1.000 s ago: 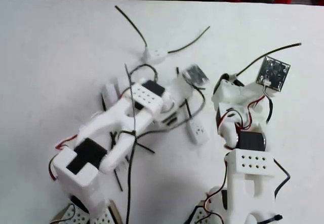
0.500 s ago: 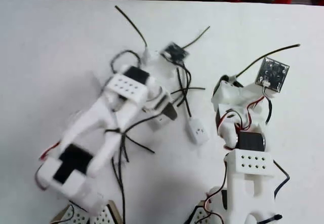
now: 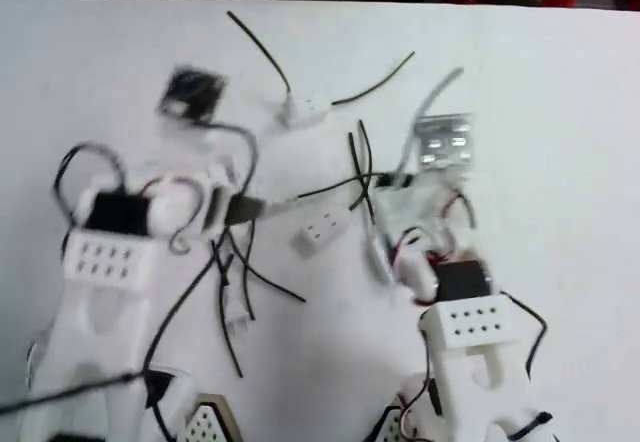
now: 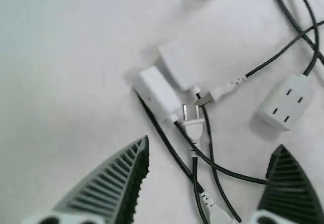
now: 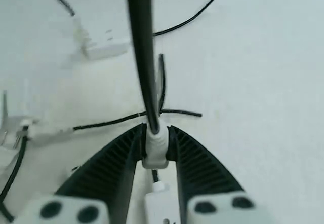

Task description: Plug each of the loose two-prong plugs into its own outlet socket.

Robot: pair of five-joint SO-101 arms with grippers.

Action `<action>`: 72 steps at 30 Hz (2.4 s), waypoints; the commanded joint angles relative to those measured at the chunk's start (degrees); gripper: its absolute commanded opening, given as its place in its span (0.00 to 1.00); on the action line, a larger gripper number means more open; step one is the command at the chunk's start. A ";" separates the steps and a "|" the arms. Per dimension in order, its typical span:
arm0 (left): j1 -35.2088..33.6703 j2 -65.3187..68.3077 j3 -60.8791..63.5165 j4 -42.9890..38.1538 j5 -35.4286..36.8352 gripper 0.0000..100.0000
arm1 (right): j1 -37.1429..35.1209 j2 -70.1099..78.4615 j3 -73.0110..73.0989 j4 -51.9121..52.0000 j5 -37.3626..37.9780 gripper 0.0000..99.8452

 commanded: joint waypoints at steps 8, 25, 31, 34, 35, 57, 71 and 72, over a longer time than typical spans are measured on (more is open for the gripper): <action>-17.01 -23.60 32.35 -13.10 -0.35 0.36 | -16.57 4.88 -1.41 -1.27 4.22 0.02; -21.41 -27.12 38.86 -16.35 -0.44 0.36 | -19.12 24.13 -0.18 -19.65 8.97 0.02; -21.41 -27.12 38.86 -16.35 -0.44 0.36 | -15.87 24.40 2.55 -23.69 9.05 0.02; -21.41 -27.12 38.86 -16.35 -0.44 0.36 | -15.78 24.40 3.78 -23.69 9.05 0.02; -21.41 -27.12 38.86 -16.35 -0.44 0.36 | -15.96 24.40 4.31 -23.87 9.05 0.02; -21.41 -27.12 38.86 -16.35 -0.44 0.36 | -16.04 24.57 8.79 -23.69 9.14 0.02; -21.41 -27.12 38.86 -16.35 -0.44 0.36 | -15.69 24.57 10.55 -21.49 16.35 0.02; -21.41 -27.12 38.86 -16.35 -0.44 0.36 | -15.69 24.57 10.55 -20.97 16.35 0.02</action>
